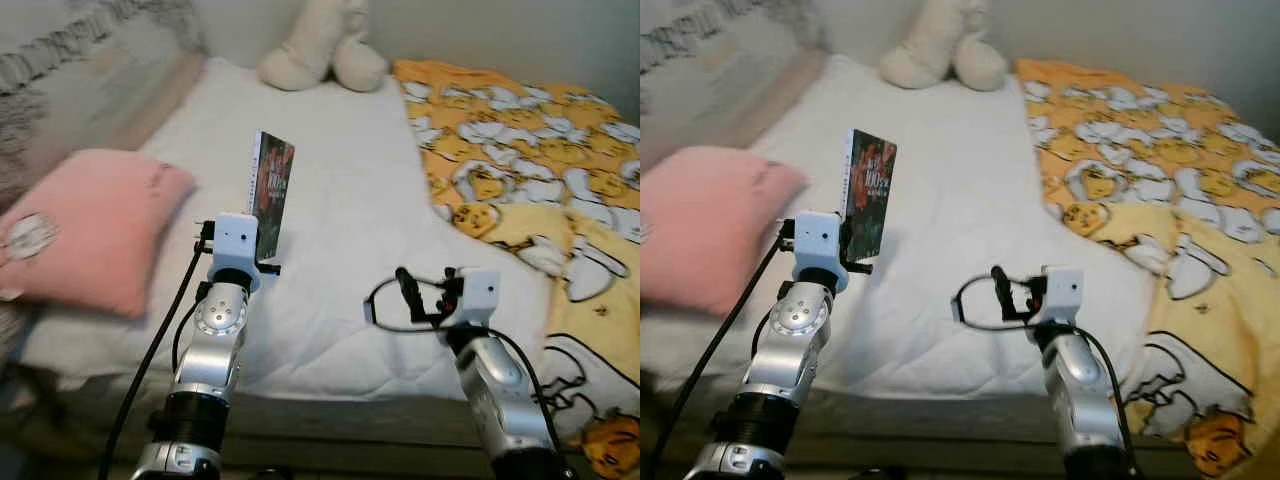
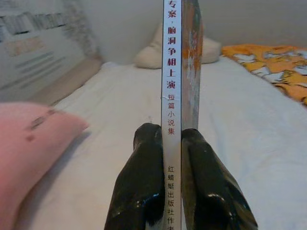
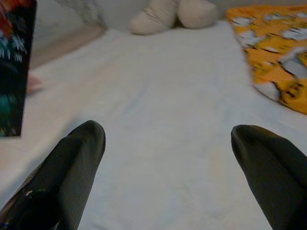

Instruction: Clean up the room

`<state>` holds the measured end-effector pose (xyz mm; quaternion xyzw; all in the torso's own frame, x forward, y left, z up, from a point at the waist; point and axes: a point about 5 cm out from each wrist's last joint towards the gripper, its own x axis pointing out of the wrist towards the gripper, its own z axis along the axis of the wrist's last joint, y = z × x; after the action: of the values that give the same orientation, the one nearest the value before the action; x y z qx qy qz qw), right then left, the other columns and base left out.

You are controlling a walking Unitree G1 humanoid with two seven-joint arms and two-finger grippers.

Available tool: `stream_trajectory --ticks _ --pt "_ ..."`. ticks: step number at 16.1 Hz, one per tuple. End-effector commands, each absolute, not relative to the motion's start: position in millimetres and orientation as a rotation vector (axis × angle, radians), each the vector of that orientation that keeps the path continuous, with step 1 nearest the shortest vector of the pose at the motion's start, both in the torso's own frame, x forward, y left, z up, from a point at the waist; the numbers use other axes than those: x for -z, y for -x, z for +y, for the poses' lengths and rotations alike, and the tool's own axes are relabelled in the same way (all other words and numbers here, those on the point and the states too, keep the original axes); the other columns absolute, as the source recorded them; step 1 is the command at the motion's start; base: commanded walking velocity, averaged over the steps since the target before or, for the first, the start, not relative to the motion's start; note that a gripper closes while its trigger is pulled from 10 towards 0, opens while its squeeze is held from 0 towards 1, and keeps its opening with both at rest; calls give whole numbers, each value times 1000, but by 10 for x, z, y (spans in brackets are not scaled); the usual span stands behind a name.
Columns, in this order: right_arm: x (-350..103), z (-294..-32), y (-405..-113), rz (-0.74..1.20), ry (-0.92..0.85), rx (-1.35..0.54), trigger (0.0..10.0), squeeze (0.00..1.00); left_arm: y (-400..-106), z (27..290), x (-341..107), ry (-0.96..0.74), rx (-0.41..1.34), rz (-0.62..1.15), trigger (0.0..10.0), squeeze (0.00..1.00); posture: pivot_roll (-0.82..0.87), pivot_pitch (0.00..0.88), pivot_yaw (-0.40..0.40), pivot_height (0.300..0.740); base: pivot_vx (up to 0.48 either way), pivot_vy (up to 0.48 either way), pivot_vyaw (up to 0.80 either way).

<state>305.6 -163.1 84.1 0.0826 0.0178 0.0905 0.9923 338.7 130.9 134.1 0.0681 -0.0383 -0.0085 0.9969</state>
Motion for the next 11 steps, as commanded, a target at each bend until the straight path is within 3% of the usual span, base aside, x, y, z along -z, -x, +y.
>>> stream_trajectory --ticks 1,11 --pt "-900 -1651 -3091 19 -179 -182 10000 0 -3370 1303 -1410 -129 6 -105 10000 0 203 0 4 740 0 480 494" --pt "-848 -1645 -3130 56 -103 -297 10000 0 -3404 1093 -1384 -108 26 -66 10000 0 204 0 -16 740 0 28 471"
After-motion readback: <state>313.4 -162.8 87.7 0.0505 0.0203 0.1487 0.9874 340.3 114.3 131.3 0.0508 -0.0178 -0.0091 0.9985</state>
